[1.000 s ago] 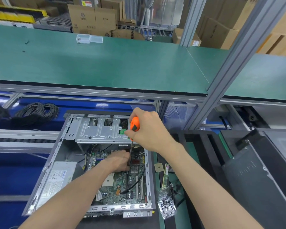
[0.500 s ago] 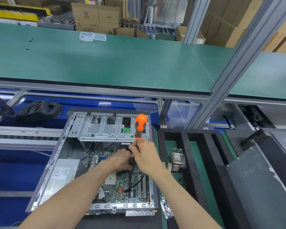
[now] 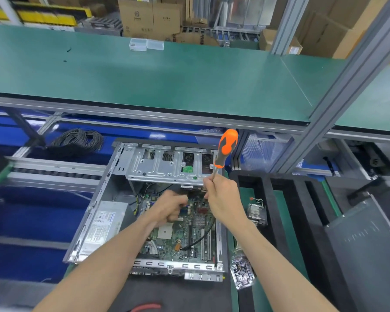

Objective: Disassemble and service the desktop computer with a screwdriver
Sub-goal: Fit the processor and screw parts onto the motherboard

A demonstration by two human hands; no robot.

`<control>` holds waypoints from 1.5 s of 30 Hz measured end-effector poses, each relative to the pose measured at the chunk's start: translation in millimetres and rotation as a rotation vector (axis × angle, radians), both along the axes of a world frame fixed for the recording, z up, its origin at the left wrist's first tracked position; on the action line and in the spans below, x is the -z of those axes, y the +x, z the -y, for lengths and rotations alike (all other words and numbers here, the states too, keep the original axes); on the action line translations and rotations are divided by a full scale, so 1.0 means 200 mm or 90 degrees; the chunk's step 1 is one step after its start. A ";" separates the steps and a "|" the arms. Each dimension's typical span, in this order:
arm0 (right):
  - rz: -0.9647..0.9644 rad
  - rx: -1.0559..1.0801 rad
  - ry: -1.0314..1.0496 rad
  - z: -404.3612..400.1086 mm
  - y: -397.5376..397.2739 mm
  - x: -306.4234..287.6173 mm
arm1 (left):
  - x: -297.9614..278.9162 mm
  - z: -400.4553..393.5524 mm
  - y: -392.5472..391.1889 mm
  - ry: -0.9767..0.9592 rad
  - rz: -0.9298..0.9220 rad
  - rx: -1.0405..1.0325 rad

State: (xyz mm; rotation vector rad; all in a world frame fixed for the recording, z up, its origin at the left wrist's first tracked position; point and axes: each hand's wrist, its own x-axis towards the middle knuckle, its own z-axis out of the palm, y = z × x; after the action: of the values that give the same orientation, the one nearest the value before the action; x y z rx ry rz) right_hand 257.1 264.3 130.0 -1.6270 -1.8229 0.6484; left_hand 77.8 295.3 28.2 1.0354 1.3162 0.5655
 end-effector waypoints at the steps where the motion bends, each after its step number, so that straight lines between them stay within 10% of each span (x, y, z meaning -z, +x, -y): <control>1: -0.005 0.002 0.000 0.00 0.00 0.01 | -0.01 0.01 0.00 -0.058 0.096 -0.047; 7: 0.010 0.008 0.014 0.00 0.02 0.02 | -0.07 0.06 0.02 -0.160 0.407 -0.089; 20: 0.082 -0.009 -0.012 0.00 0.10 0.01 | -0.06 0.06 0.29 0.230 -0.141 0.059; 45: 0.074 0.002 -0.065 -0.03 0.09 0.08 | 0.03 0.03 0.30 0.205 -0.165 0.059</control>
State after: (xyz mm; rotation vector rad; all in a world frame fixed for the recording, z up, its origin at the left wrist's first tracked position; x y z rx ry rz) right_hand 276.0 269.8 114.3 -1.7658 -1.8966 0.6678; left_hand 137.6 288.4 21.4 1.4667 1.4209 0.5998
